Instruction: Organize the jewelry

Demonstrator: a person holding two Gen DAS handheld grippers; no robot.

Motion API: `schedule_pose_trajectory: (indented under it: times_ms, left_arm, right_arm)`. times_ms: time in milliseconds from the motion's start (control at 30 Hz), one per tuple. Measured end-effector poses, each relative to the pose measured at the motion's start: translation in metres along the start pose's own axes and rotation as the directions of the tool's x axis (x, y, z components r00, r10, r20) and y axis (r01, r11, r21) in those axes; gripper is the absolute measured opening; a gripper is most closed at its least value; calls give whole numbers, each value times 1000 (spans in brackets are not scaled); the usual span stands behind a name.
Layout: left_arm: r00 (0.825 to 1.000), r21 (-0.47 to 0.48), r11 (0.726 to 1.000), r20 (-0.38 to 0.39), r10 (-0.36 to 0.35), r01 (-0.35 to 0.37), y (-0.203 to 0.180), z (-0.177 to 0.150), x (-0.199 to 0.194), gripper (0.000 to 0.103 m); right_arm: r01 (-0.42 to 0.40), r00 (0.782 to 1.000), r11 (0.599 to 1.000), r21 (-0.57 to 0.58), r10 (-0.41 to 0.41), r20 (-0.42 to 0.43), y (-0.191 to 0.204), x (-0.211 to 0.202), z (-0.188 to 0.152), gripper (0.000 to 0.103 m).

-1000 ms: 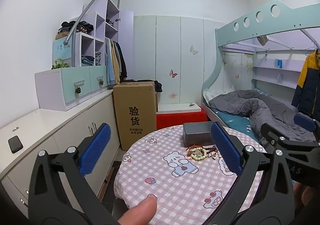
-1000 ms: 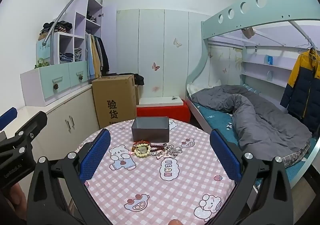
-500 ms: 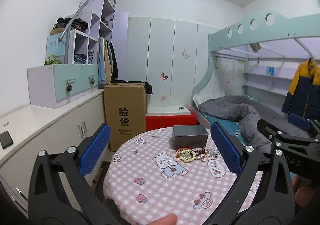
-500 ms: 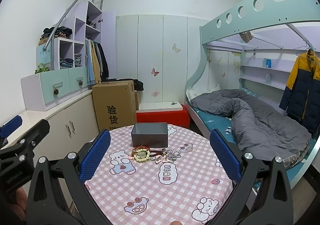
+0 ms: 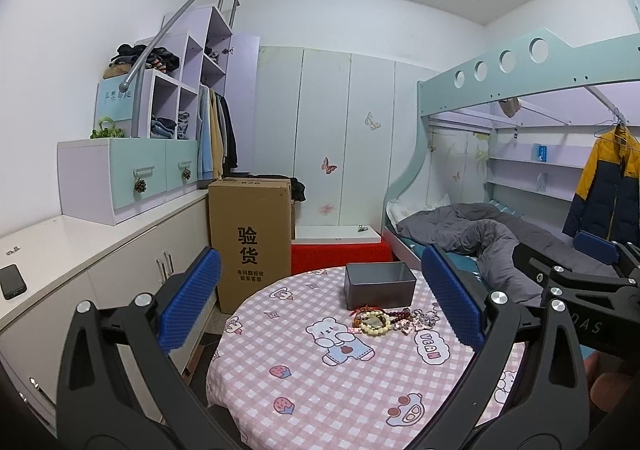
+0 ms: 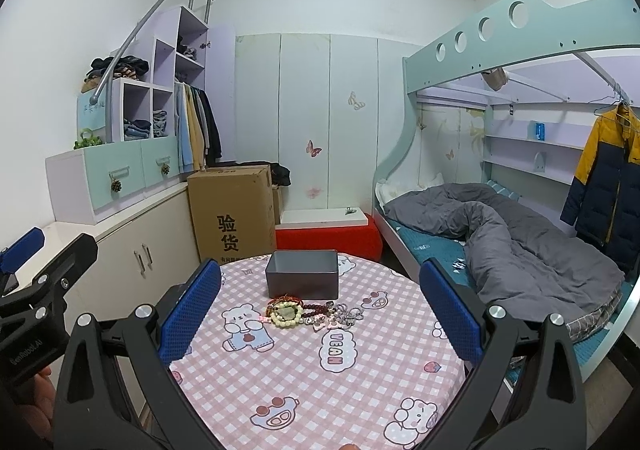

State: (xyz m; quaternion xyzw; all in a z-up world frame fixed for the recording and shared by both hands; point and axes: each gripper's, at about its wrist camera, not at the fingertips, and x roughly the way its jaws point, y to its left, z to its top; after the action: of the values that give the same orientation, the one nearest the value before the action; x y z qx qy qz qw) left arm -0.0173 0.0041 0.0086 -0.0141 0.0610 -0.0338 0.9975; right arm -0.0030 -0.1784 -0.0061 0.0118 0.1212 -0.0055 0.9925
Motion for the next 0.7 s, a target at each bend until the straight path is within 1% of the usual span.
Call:
schedule_pose_trajectory:
  times_ms: [333,533,700]
  left_arm:
    - [1000,-4,1000,1,0,0,2,-3,1,98]
    - [1000,3,1000,-4,2,-2,2,-5,7,98]
    - [1000,-11,1000,3,3,-3,3,-3,16,98]
  right_arm:
    - [-5,1000,1000,-6,5,1,0,-1,-1,96]
    - [-12,1000,1000,-16,12,2,0,4,2,96]
    - [-15,1000,1000,-18,15,-5,0,12,2,96]
